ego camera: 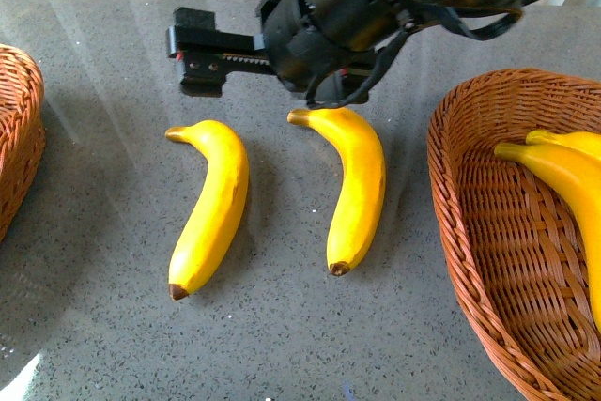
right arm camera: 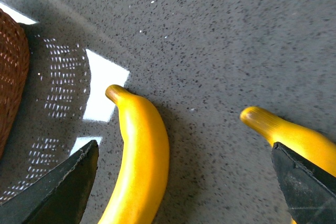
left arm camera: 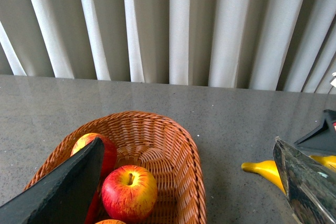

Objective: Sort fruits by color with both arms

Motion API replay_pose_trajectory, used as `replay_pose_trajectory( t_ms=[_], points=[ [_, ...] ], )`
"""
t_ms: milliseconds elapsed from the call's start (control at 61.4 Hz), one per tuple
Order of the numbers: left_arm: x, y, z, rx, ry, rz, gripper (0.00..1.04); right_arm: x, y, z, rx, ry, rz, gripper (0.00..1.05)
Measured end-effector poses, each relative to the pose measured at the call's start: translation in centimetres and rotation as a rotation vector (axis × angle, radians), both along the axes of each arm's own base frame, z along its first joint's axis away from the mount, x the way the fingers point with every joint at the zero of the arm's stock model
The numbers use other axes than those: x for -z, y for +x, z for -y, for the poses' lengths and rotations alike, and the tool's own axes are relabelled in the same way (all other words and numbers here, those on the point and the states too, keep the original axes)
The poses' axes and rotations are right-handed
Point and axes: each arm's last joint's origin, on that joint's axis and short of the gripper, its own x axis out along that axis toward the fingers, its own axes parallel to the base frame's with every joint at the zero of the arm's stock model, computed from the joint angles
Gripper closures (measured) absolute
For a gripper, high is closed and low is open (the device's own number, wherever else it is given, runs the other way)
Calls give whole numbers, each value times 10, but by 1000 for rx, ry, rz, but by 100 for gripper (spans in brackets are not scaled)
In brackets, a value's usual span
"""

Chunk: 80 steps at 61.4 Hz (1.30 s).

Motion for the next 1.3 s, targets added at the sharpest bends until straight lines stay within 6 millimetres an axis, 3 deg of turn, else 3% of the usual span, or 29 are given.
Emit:
replay_pose_trajectory(
  t_ms=[163,342,505,994,1303],
  points=[
    [0,0,0,0,0,0,9,9,0,-27,-18,-17,-39,9],
    [0,0,0,0,0,0,9,22,-6,-42,-29,-49,-86,9],
    [0,0,0,0,0,0,9,39,-10,-44,-8,-88,-141,9],
    [0,0,0,0,0,0,9,43,-13,-47,-13,-98,-147,9],
    [0,0,0,0,0,0,9,51,-18,-42,1,-132,-159,58]
  ],
)
